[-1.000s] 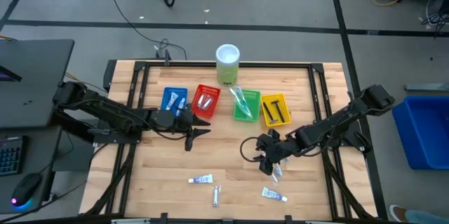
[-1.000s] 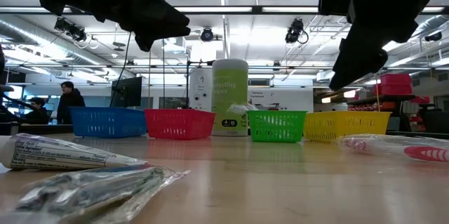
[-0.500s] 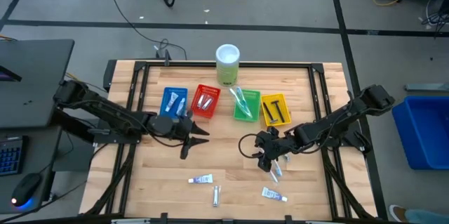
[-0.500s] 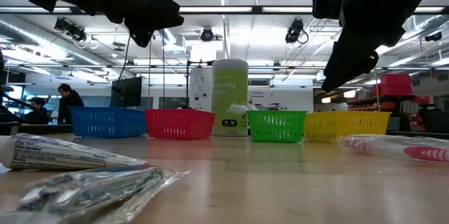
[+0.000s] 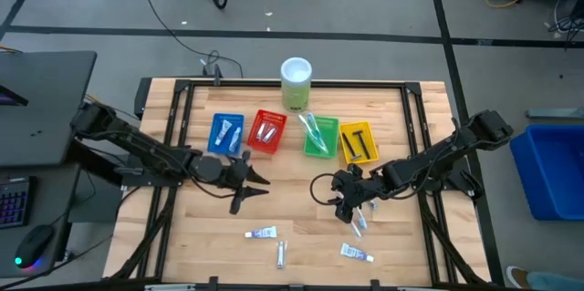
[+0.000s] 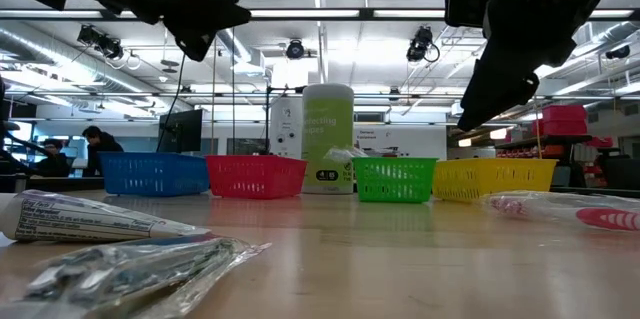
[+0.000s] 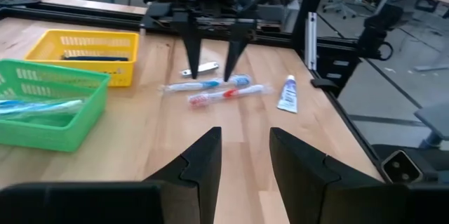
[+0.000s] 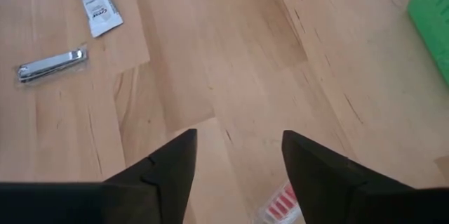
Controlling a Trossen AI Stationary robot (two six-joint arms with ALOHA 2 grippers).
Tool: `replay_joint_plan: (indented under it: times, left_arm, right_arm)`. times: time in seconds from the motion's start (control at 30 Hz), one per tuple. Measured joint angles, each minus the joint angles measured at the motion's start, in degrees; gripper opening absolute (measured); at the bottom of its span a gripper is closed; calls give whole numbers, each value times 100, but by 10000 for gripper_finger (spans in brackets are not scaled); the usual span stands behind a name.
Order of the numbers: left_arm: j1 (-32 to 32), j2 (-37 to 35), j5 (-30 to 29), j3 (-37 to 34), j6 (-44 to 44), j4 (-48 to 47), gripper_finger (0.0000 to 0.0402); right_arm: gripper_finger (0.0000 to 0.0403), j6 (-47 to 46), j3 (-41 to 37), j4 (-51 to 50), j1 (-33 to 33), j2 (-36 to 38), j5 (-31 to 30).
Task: Pick & Place Travel size toiletries
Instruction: Put the white toothpaste into the blue basket
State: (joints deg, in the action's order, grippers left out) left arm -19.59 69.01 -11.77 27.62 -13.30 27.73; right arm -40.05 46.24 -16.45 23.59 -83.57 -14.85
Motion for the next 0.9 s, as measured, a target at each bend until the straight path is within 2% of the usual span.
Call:
replay_joint_plan:
  times: [0.17, 0.37, 0.9]
  left_arm:
    - [-170, 98, -95, 2, 0, 45, 129]
    - [-334, 570, -105, 2, 0, 409, 132]
    - [-956, 1364, -187, 9, -112, 1084, 174]
  right_arm:
    - [228, 1, 0, 2, 0, 0, 0]
    - [232, 0, 0, 46, 0, 0, -2]
    - [211, 2, -2, 80, 0, 0, -2]
